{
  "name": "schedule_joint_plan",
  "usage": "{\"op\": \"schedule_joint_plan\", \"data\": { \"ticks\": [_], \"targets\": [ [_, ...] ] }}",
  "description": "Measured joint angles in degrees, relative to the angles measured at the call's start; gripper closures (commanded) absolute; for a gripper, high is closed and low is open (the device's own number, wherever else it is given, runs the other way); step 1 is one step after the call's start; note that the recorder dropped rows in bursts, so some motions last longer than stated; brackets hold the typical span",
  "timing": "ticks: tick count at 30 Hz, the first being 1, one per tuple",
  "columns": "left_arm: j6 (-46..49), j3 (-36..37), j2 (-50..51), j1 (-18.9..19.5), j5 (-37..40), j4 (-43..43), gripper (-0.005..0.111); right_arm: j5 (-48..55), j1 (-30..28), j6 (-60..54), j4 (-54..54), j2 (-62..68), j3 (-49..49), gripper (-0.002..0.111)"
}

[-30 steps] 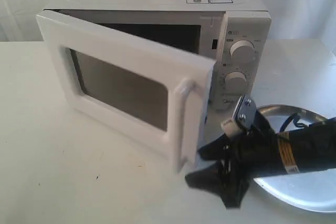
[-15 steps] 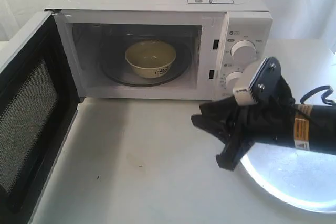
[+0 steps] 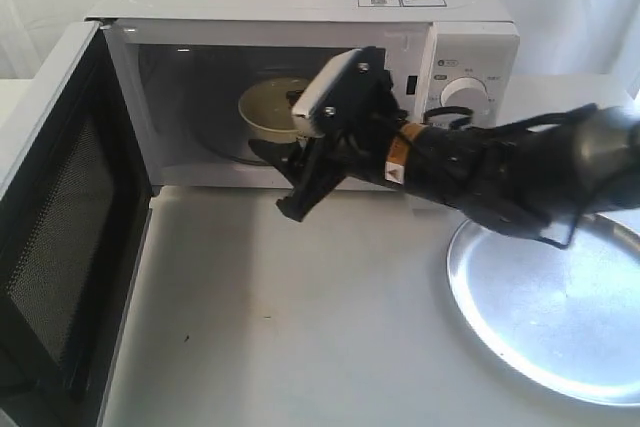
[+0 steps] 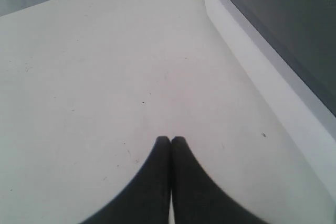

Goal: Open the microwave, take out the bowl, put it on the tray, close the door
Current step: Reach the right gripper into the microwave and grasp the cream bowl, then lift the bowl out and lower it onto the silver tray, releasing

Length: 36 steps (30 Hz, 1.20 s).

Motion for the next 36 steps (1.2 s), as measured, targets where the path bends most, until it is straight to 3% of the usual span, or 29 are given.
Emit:
{"op": "schedule_joint_plan", "data": {
  "ticks": [7, 8, 11, 12, 16, 21, 25, 28, 32, 36],
  "targets": [
    [0.00, 0.00, 0.00, 0.00, 0.00, 0.00, 0.107, 15.90, 0.98, -3.00, 1.00, 14.82, -19.11, 0.050],
    [0.00, 0.00, 0.00, 0.00, 0.00, 0.00, 0.107, 18.82, 0.98, -3.00, 1.11, 16.34, -21.35, 0.057],
    [0.00, 0.00, 0.00, 0.00, 0.00, 0.00, 0.107, 25.54, 1.20, -3.22, 0.83, 19.13, -25.52, 0.103],
    [0.00, 0.00, 0.00, 0.00, 0.00, 0.00, 0.107, 26.60, 1.20, -3.22, -0.10, 19.51, -25.93, 0.107],
    [0.00, 0.00, 0.00, 0.00, 0.00, 0.00, 0.107, 30.11, 3.07, -3.27, -1.32, 18.45, -26.48, 0.108],
    [0.00, 0.00, 0.00, 0.00, 0.00, 0.00, 0.107, 37.36, 10.54, -2.55, -1.70, 12.10, -21.83, 0.108],
    [0.00, 0.00, 0.00, 0.00, 0.00, 0.00, 0.107, 50.03, 16.92, -2.07, -1.82, 3.78, -16.19, 0.108],
    [0.00, 0.00, 0.00, 0.00, 0.00, 0.00, 0.107, 65.24, 19.96, 0.06, -1.04, -1.41, -12.02, 0.108],
    [0.00, 0.00, 0.00, 0.00, 0.00, 0.00, 0.107, 86.68, 19.99, 14.28, -4.49, -5.29, -4.18, 0.108],
    [0.00, 0.00, 0.00, 0.00, 0.00, 0.00, 0.107, 95.79, 19.13, 29.63, -11.87, -7.47, 5.78, 0.108]
  ]
}}
